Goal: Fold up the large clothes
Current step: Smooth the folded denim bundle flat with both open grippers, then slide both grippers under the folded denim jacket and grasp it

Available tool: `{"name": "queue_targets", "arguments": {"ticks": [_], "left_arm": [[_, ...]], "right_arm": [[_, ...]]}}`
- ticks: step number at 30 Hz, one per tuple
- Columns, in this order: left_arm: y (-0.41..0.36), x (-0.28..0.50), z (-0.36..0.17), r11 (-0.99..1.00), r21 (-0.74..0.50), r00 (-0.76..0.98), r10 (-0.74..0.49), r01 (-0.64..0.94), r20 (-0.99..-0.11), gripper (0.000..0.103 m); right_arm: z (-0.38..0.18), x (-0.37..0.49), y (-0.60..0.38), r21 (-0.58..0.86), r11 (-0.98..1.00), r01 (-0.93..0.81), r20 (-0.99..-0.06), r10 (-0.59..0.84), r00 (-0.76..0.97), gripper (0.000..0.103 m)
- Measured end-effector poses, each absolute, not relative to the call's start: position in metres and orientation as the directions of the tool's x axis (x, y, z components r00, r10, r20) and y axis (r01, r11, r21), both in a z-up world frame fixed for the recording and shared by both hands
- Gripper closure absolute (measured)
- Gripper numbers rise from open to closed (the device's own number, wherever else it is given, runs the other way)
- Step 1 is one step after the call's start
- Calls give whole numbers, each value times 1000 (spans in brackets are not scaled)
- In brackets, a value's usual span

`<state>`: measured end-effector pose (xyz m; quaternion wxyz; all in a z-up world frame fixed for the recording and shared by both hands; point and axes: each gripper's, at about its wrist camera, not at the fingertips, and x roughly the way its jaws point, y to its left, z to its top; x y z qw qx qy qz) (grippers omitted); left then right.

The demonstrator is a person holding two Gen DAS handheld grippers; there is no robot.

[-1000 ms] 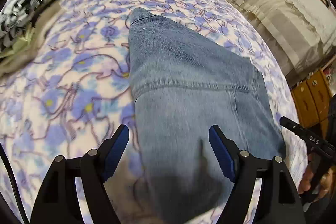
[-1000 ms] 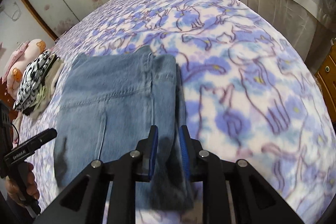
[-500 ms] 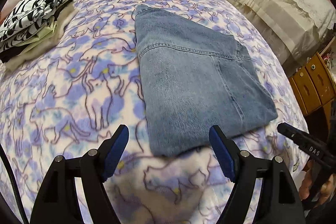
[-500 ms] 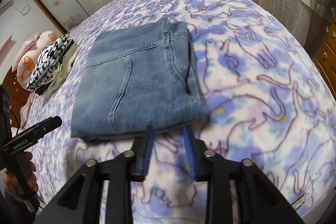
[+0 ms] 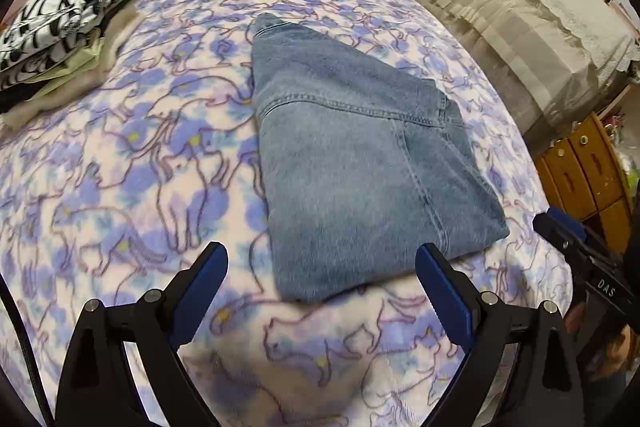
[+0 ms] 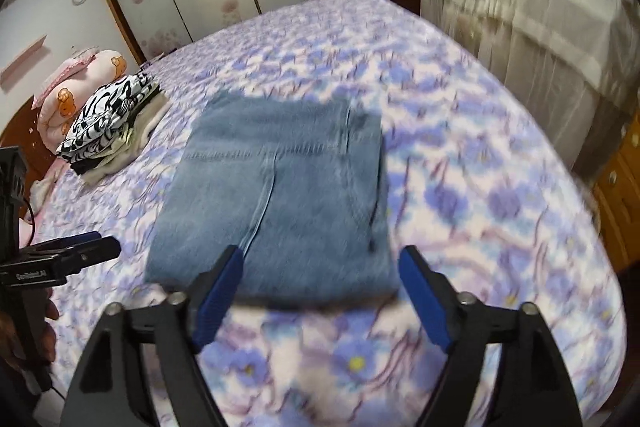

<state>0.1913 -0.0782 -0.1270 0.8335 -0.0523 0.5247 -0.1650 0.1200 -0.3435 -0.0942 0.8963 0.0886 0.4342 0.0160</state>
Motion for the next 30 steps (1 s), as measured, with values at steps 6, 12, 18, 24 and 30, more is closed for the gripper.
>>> {"name": "queue_targets", "arguments": {"ticks": [6, 12, 18, 24, 30], "left_arm": [[-75, 223, -142, 909, -353, 377, -413, 220, -829, 8], [-79, 258, -163, 884, -415, 344, -466, 216, -815, 1], [-92, 285, -201, 872, -439, 254, -484, 216, -837, 1], [-99, 302, -235, 867, -461, 180, -492, 187, -852, 1], [-98, 312, -252, 853, -501, 170, -520, 143, -837, 1]], "right_arm": [[-100, 155, -360, 130, 992, 4, -795, 102, 598, 18], [-130, 187, -385, 251, 968, 22, -825, 202, 527, 18], [-177, 216, -396, 365, 930, 45, -856, 316, 409, 18], [-207, 236, -392, 511, 860, 14, -815, 479, 325, 18], [-222, 263, -375, 560, 828, -10, -789, 538, 297, 20]]}}
